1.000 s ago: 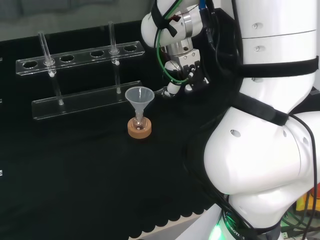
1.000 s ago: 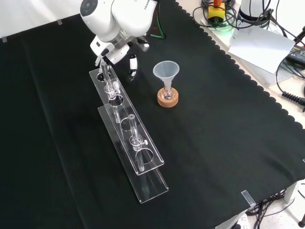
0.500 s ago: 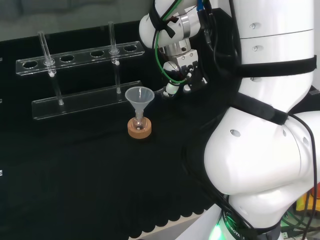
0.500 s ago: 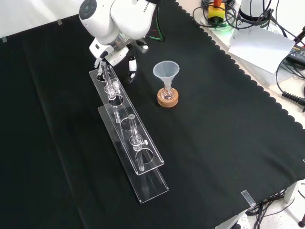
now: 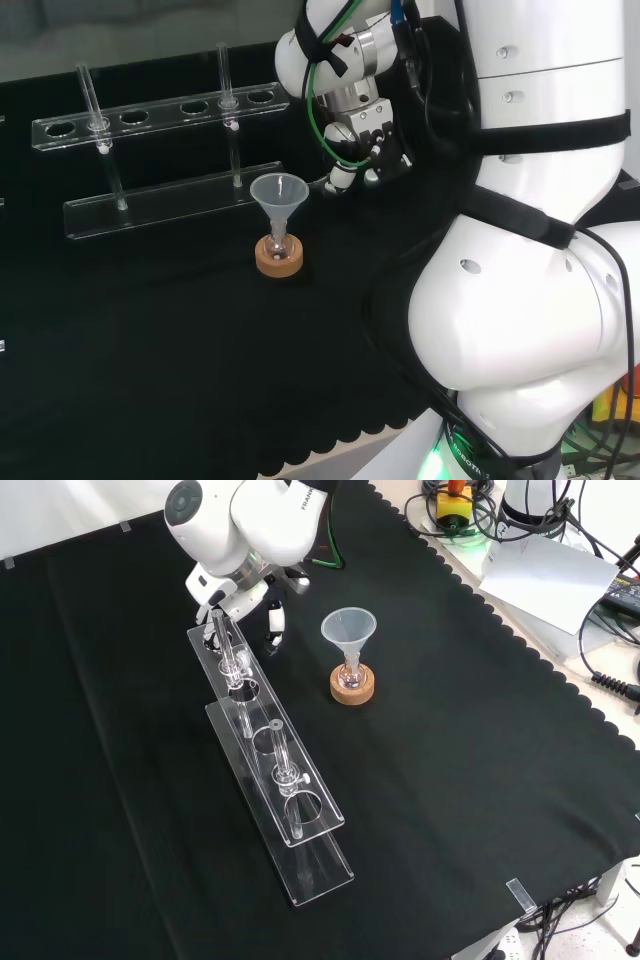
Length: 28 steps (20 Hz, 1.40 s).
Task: Pick up the weighing funnel.
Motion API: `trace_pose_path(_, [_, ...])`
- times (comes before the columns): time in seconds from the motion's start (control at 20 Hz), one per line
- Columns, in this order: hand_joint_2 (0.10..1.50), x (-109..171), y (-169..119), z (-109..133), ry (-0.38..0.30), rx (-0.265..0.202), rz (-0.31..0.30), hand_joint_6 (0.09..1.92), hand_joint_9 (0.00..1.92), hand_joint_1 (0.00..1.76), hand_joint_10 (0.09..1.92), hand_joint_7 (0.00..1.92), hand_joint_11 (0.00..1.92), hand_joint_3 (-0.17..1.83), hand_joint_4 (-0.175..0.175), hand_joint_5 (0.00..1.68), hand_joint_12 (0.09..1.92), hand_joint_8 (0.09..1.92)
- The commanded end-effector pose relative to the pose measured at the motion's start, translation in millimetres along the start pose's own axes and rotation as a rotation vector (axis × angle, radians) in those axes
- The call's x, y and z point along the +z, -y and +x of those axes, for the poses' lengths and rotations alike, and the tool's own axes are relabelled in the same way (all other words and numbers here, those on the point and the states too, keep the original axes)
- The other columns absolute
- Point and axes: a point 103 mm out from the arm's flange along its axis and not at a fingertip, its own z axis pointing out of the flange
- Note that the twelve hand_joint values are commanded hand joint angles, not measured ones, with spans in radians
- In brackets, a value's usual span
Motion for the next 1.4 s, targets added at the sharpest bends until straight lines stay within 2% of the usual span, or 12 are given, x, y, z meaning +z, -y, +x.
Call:
trace_pose_path(0.05, [0.65,-0.4,-2.1,1.2,0.007,-0.002,-0.001,0.62,0.79,0.86,0.51,0.51,0.49,0.61,-0.029,0.70,1.29,0.67])
trace_pose_path(0.7, [0.65,5.4,-8.4,-0.6,0.009,-0.019,0.013,0.66,0.80,0.87,0.51,0.52,0.50,0.62,-0.022,0.74,1.29,0.67])
trace_pose_path(1.4, [0.65,7.3,-12.2,-1.9,0.059,0.000,0.003,0.68,0.80,0.91,0.51,0.52,0.51,0.62,-0.018,0.76,1.28,0.67])
